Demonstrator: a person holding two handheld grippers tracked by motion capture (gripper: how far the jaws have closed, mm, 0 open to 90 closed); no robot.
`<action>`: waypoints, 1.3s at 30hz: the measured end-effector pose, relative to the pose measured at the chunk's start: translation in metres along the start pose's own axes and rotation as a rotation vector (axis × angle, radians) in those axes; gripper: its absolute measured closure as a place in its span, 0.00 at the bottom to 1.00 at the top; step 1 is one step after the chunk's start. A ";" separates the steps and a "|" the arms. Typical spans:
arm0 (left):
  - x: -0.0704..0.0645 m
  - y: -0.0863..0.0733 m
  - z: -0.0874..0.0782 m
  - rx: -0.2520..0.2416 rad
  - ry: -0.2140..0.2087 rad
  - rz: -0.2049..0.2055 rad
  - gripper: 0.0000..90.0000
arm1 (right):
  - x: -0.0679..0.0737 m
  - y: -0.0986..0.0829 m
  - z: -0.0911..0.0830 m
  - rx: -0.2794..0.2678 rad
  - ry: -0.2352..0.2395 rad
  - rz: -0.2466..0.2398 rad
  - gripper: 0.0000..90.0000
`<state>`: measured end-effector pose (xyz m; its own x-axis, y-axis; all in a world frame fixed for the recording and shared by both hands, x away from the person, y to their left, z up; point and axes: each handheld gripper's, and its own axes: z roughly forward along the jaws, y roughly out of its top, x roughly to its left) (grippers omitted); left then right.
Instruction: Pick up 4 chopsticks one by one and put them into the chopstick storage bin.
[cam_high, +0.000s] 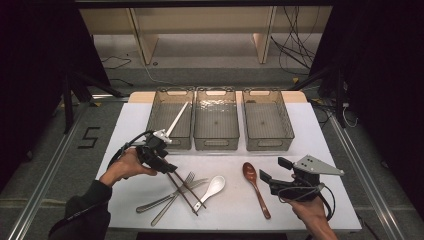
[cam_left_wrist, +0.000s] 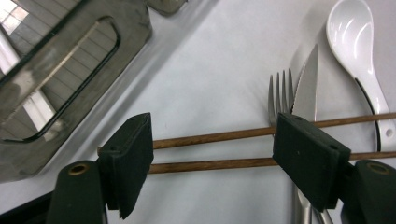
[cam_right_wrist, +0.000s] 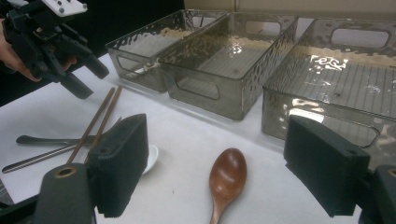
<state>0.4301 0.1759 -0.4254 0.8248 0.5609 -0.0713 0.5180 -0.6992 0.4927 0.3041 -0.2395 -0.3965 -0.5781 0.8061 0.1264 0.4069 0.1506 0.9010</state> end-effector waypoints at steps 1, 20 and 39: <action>0.000 -0.001 0.001 0.009 -0.003 0.012 0.32 | 0.000 0.000 0.000 0.000 0.000 0.001 0.26; -0.008 -0.012 0.015 0.082 -0.043 0.165 0.28 | -0.003 -0.001 0.001 0.004 0.000 0.009 0.26; -0.011 -0.015 0.025 0.121 -0.055 0.270 0.28 | -0.002 0.000 0.003 0.004 0.005 0.003 0.26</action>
<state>0.4188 0.1692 -0.4536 0.9457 0.3251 -0.0009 0.2992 -0.8694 0.3931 0.3070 -0.2395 -0.3979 -0.5806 0.8036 0.1308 0.4112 0.1507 0.8990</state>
